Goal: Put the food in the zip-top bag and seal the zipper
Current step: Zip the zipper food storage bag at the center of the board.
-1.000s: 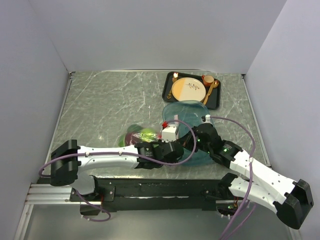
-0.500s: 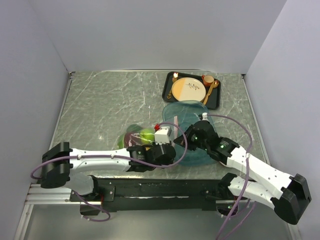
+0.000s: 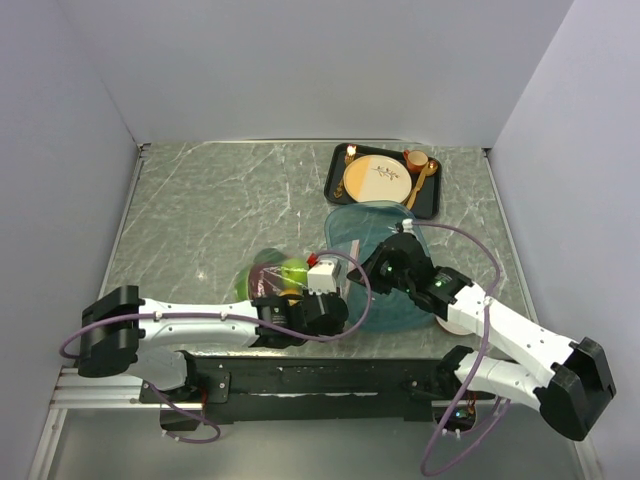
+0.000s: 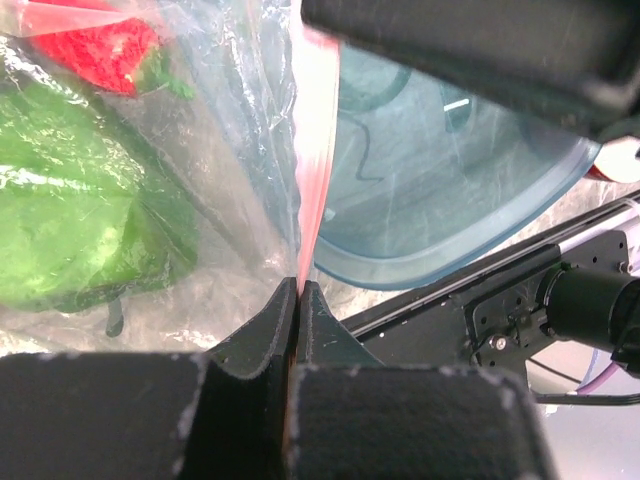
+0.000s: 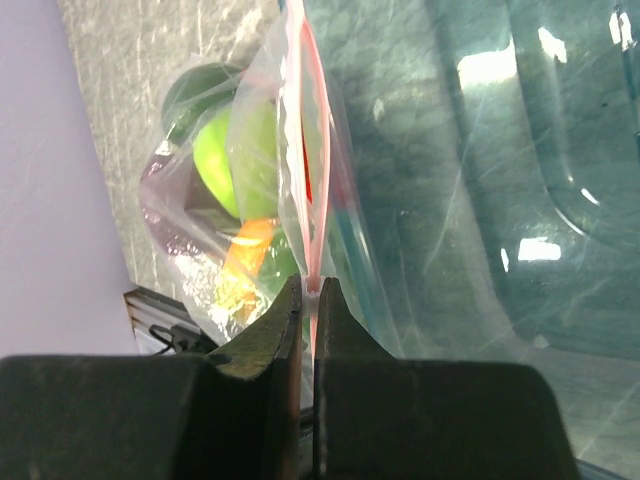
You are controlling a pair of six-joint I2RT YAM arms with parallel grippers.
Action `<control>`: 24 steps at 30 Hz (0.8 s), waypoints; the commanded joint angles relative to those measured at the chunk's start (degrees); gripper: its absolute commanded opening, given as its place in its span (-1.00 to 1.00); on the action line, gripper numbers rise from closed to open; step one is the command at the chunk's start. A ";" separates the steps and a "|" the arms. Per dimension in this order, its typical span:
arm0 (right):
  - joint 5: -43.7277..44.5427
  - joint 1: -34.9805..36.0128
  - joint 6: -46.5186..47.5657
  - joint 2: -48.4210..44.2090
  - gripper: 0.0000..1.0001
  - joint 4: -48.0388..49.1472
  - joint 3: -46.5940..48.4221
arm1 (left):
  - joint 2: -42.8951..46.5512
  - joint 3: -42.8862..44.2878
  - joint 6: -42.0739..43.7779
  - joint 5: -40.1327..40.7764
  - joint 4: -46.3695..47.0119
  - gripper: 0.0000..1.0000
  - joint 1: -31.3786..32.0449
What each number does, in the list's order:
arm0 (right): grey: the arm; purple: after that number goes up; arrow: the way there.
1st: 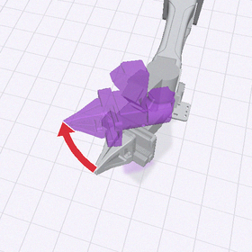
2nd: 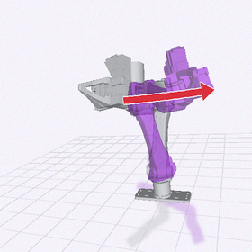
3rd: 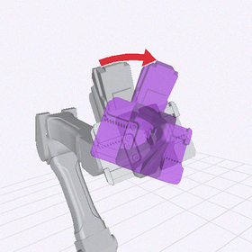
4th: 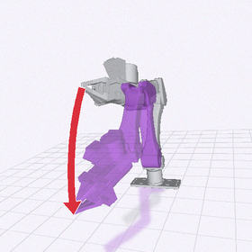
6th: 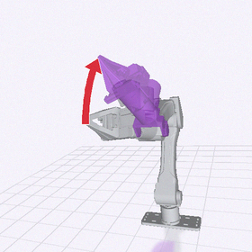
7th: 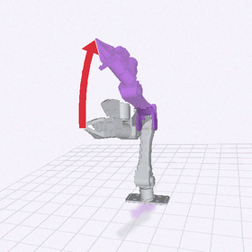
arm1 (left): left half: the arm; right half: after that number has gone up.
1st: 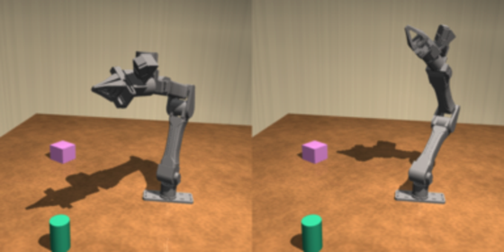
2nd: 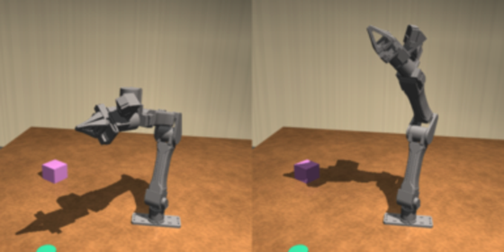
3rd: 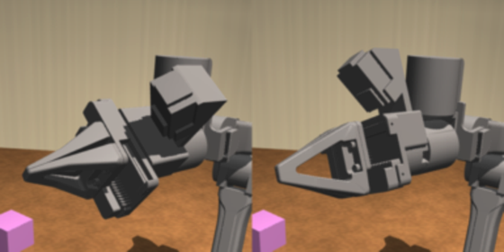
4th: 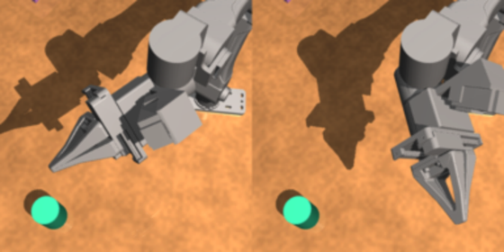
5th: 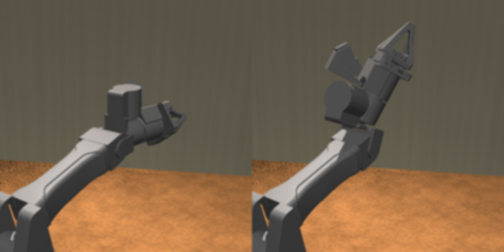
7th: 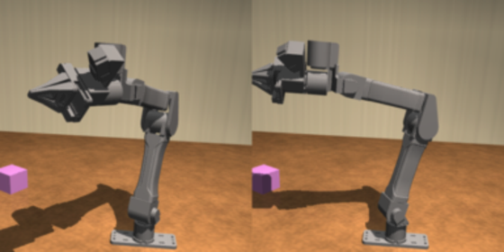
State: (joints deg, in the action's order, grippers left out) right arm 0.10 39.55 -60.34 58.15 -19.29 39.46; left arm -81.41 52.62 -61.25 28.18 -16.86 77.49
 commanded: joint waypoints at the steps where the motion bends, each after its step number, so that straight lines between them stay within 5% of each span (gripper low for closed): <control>1: 2.98 -2.11 1.10 0.47 -1.00 5.40 4.48 | 2.04 -1.47 -0.80 -3.05 -1.68 -0.98 1.43; 24: 2.36 -8.35 4.44 3.99 -1.00 8.48 5.01 | 3.10 -3.58 -1.41 -3.05 -0.54 -0.99 1.43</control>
State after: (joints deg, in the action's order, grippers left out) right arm -0.21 33.08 -57.12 62.11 -15.90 40.95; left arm -80.18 50.04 -62.30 27.64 -16.56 78.04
